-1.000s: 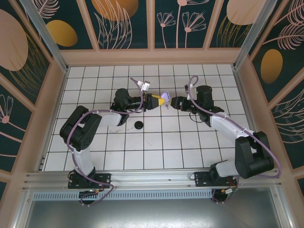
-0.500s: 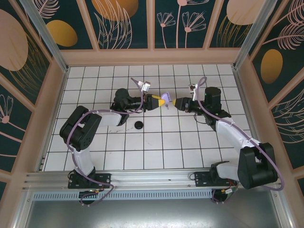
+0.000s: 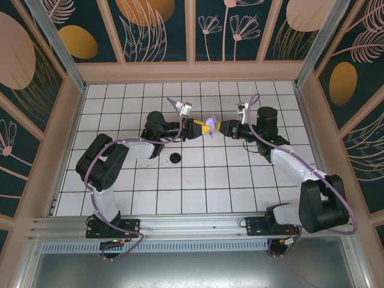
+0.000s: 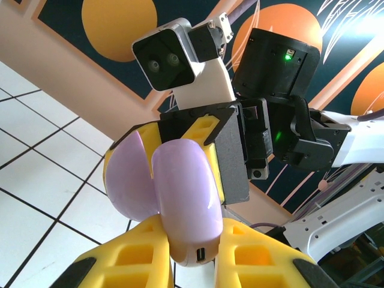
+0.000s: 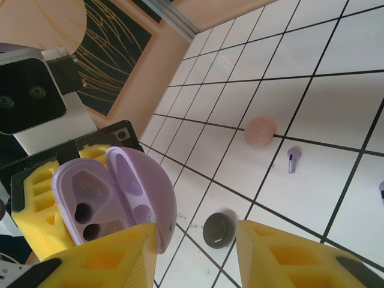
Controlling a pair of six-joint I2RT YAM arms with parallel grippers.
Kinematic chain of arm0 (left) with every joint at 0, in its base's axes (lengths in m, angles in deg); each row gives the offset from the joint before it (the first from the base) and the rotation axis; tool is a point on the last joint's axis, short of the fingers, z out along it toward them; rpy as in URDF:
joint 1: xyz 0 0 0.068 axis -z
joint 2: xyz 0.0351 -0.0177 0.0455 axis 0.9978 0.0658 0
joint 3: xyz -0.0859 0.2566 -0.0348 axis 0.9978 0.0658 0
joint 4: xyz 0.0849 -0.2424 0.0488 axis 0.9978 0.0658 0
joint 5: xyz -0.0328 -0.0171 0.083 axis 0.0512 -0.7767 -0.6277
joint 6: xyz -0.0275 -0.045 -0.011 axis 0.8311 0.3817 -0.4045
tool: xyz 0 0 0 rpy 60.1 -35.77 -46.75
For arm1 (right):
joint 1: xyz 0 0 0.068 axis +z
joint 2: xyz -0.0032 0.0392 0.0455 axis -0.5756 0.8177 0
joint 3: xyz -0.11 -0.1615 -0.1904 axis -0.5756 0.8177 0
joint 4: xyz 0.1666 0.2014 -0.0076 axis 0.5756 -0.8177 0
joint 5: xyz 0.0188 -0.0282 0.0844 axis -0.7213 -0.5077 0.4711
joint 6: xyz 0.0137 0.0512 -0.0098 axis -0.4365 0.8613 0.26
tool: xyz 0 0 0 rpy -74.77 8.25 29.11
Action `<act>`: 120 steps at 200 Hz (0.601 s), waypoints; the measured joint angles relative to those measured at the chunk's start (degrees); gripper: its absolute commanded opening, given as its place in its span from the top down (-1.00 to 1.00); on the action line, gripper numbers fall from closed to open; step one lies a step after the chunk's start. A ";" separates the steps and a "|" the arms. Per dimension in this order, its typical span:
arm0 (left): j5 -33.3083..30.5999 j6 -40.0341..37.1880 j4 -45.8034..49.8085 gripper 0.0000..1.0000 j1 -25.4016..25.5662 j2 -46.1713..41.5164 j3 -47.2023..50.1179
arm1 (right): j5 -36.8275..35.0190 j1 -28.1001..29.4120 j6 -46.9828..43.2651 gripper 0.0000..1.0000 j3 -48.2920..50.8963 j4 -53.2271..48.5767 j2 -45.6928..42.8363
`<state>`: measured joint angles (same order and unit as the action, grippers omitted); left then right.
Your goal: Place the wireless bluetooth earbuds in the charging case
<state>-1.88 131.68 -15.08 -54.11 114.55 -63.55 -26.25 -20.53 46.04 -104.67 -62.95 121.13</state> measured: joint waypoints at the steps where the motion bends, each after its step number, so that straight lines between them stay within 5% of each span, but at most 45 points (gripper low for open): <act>1: -0.02 0.00 -0.02 1.00 0.02 0.00 0.00 | -0.02 0.00 0.04 0.23 -0.02 0.00 0.04; 120: -0.72 0.00 0.04 1.00 0.15 0.11 -0.31 | 0.42 0.55 0.46 0.39 -2.54 0.35 2.32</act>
<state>-2.60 131.68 -15.04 -53.95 114.66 -63.85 -25.83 -19.98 46.50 -107.20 -62.60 123.45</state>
